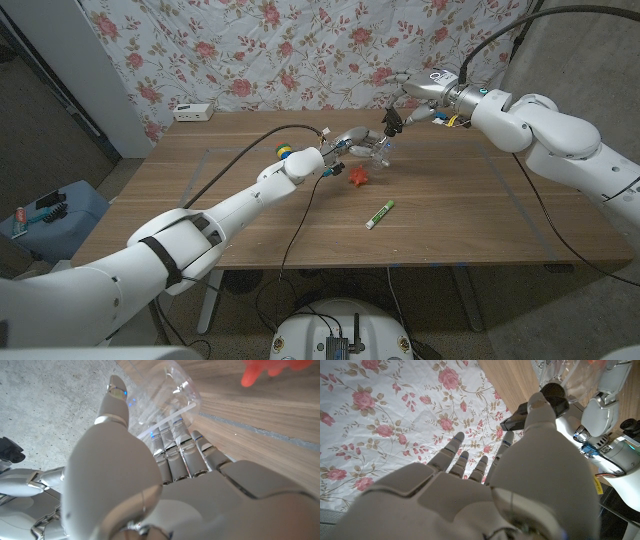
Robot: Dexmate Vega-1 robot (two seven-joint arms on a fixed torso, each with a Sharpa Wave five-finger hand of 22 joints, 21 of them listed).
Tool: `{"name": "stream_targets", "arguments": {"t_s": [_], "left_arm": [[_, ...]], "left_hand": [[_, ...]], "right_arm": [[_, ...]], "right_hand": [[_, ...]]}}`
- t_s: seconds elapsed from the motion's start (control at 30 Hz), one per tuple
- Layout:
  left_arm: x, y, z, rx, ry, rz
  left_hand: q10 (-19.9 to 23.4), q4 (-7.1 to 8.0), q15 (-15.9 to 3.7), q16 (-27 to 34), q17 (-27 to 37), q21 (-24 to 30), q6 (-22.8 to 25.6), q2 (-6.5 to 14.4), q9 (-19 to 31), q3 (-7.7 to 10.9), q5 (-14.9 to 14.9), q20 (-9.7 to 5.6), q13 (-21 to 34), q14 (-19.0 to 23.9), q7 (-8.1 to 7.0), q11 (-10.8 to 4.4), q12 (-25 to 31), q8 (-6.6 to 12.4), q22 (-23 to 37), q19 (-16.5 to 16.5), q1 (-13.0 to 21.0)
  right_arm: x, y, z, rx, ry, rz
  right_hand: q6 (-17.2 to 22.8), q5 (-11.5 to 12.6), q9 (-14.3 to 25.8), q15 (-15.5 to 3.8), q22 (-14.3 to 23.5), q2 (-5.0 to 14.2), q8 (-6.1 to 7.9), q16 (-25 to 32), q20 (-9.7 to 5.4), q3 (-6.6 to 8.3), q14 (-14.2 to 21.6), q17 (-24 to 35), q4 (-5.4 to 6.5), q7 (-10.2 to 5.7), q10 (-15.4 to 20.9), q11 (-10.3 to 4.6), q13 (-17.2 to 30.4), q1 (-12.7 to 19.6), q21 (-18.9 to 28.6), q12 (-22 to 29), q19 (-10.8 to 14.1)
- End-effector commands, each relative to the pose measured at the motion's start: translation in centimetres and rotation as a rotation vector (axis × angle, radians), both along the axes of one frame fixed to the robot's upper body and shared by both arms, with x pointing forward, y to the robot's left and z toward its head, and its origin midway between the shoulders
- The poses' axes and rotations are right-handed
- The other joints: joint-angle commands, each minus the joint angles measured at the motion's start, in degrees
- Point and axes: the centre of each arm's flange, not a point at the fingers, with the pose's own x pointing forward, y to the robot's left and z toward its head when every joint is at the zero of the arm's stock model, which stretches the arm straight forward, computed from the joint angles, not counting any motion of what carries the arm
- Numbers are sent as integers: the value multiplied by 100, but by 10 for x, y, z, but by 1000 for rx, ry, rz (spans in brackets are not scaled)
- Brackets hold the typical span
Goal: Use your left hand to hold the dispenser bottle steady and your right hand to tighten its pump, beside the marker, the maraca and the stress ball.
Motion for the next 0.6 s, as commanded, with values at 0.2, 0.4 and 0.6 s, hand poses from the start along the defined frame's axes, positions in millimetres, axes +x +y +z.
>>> {"name": "stream_targets", "arguments": {"t_s": [0.2,0.4,0.6], "left_arm": [[-3,0,-2,-3,-7,-3],[-5,0,-2,2,-16,-1],[-7,-1,-2,9,-25,0]], "left_hand": [[416,772,-746,28,22,-4,1232,676,26,824,13,-467,14,382,-335,-388,30,23,12,14,-121],[413,769,-743,31,26,-4,1231,679,27,826,14,-464,15,381,-332,-381,28,21,12,12,-114],[420,778,-747,36,26,-5,1235,687,27,826,14,-461,16,394,-331,-392,31,20,12,8,-123]], "right_arm": [[4,2,-4,-29,51,-39],[3,3,-3,-37,68,-61],[2,5,-1,-36,89,-87]], "right_hand": [[119,-5,-3,-549,10,64,20,56,-143,-55,-12,11,20,-2,-11,1,5,43,47,13,-13],[135,-12,-20,-525,10,76,-6,63,-154,-96,-22,16,51,-2,-9,4,4,21,51,18,-3],[136,-20,-37,-501,11,92,-40,69,-150,-147,-37,23,94,-2,-10,7,4,-27,57,22,18]]}}
